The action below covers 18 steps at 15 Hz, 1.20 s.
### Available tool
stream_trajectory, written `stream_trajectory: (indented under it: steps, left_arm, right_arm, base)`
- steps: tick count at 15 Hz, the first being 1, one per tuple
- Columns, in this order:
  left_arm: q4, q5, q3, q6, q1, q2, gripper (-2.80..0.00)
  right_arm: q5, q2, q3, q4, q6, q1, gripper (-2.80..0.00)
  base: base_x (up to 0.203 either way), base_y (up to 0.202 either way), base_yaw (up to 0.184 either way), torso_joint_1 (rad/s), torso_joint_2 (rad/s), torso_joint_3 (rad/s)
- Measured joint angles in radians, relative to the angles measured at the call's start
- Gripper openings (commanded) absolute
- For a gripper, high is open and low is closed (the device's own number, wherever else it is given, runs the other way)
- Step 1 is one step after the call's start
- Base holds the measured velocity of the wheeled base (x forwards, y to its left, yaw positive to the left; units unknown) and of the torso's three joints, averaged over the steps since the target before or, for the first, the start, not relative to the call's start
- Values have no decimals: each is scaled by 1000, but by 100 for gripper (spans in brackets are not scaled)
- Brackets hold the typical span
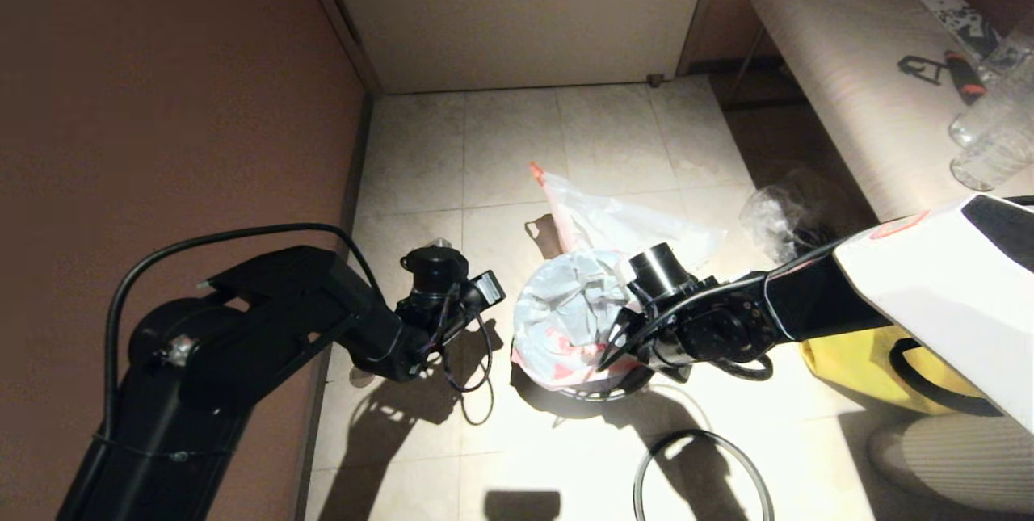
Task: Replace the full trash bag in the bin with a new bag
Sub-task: Put the new garbage bag on the trash can
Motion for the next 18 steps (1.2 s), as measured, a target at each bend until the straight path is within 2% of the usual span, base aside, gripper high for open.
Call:
stream_trajectory:
  steps: [3, 4, 5, 12, 18]
  left_arm:
    - [0, 4, -7, 1, 1, 8, -280]
    - [0, 7, -8, 2, 1, 11, -280]
    - [0, 15, -10, 4, 0, 12, -280]
    - [0, 46, -23, 28, -6, 28, -280]
    - [1, 48, -30, 29, -7, 36, -280]
  right_arm:
    - [1, 37, -9, -8, 11, -12, 0]
    - [1, 50, -18, -9, 11, -17, -42]
    - [1, 62, -27, -9, 9, -21, -280]
    - [-1, 93, -60, -3, 5, -41, -280]
    - [1, 25, 48, 5, 12, -37, -280]
  base:
    - [0, 0, 0, 0, 0, 0]
    - [0, 0, 0, 0, 0, 0]
    - [0, 0, 0, 0, 0, 0]
    - [0, 0, 0, 0, 0, 0]
    - [0, 0, 0, 0, 0, 0]
